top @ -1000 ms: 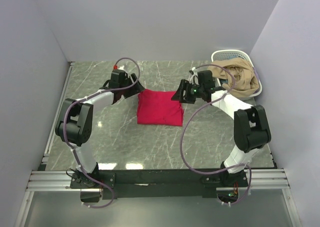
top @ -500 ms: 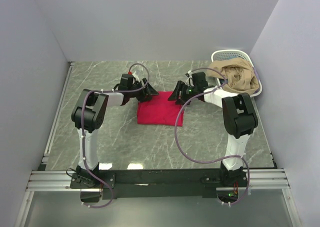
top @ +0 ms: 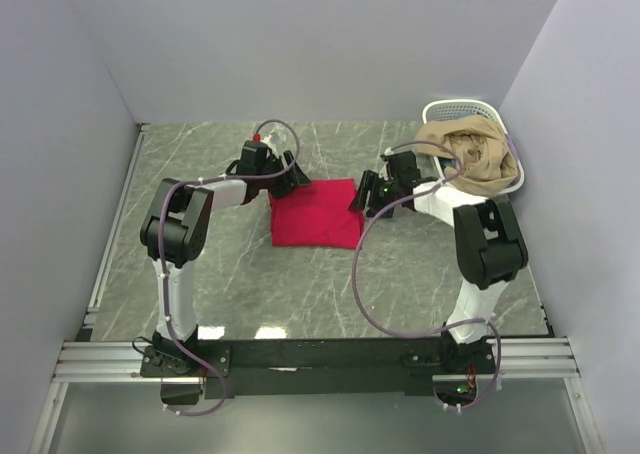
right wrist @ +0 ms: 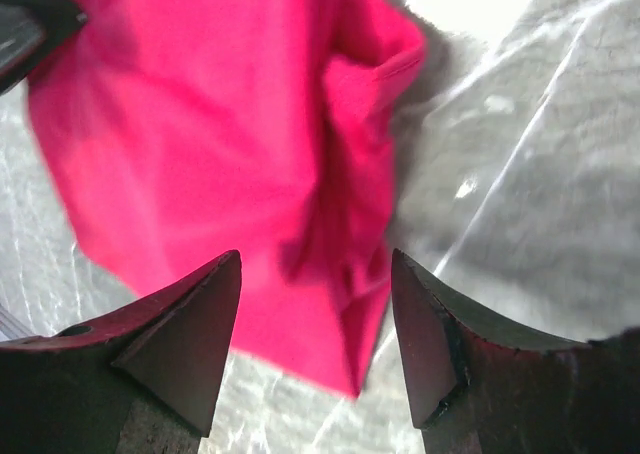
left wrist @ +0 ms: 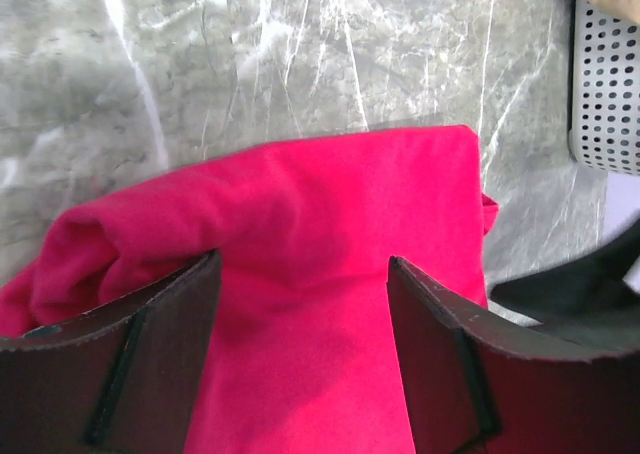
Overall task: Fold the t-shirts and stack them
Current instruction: Fold the tshirt
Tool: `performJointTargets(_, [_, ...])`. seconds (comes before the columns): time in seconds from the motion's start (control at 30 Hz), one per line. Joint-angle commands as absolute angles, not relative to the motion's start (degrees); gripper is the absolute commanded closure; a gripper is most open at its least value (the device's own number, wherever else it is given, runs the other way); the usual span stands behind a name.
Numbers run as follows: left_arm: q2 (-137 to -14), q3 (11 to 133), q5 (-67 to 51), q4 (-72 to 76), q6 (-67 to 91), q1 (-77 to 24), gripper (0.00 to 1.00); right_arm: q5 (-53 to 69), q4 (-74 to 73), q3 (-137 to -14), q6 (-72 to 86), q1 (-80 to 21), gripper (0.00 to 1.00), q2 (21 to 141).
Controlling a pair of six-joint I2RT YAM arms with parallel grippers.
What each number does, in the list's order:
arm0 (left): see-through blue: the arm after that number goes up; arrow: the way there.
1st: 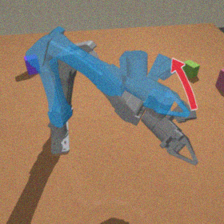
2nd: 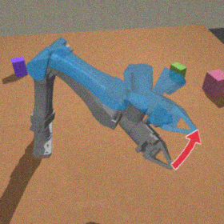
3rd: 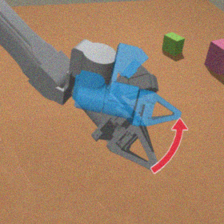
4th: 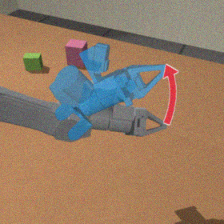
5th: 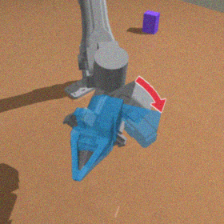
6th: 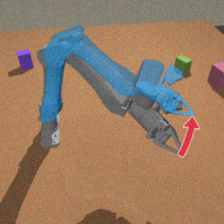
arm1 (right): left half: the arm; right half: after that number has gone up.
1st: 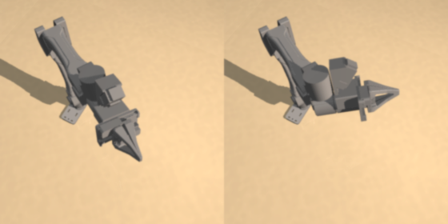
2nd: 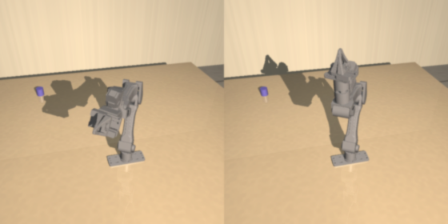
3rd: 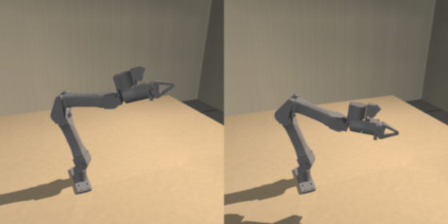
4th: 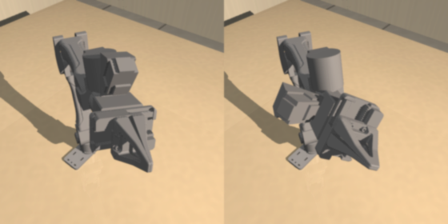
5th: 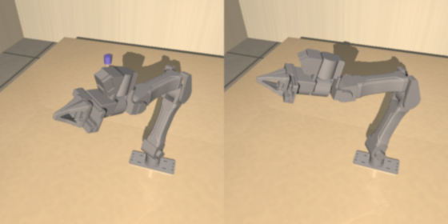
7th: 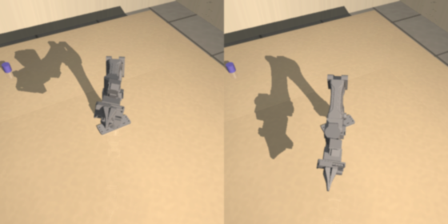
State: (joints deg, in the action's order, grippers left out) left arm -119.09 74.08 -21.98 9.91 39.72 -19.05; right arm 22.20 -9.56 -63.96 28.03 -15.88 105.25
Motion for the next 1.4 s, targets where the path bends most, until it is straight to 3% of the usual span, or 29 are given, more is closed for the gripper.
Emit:
performJointTargets(0.0, [-112.6,72.7,-21.4,10.4,36.8,-19.1,0.27,20.6,-11.2,-63.9,24.3,-17.5,0.32,94.6])
performJointTargets(0.17, [-107.9,74.4,-22.9,7.4,35.8,-22.6,0.26,28.2,-13.4,-65.7,24.1,-20.1,0.31,92.5])
performJointTargets(0.47, [-103.9,68.0,-25.3,9.9,38.7,-26.1,0.25,35.4,-2.2,-61.9,30.9,-23.6,0.31,99.7])
performJointTargets(0.7, [-105.7,59.8,-24.8,14.1,42.6,-26.2,0.25,30.9,-4.7,-62.6,31.0,-24.0,0.31,106.1])
performJointTargets(0.97, [-109.2,58.4,-19.4,9.9,42.4,-26.3,0.25,15.6,-16.1,-63.5,29.3,-24.2,0.32,103.5])
performJointTargets(1.2, [-105.1,56.9,-18.3,11.9,41.4,-27.0,0.25,21.5,-8.9,-60.5,28.8,-24.1,0.31,95.3])
performJointTargets(1.37, [-97.6,58.1,-15.7,9.9,40.1,-28.4,0.24,25.0,-6.9,-64.7,29.5,-24.1,0.30,97.5])
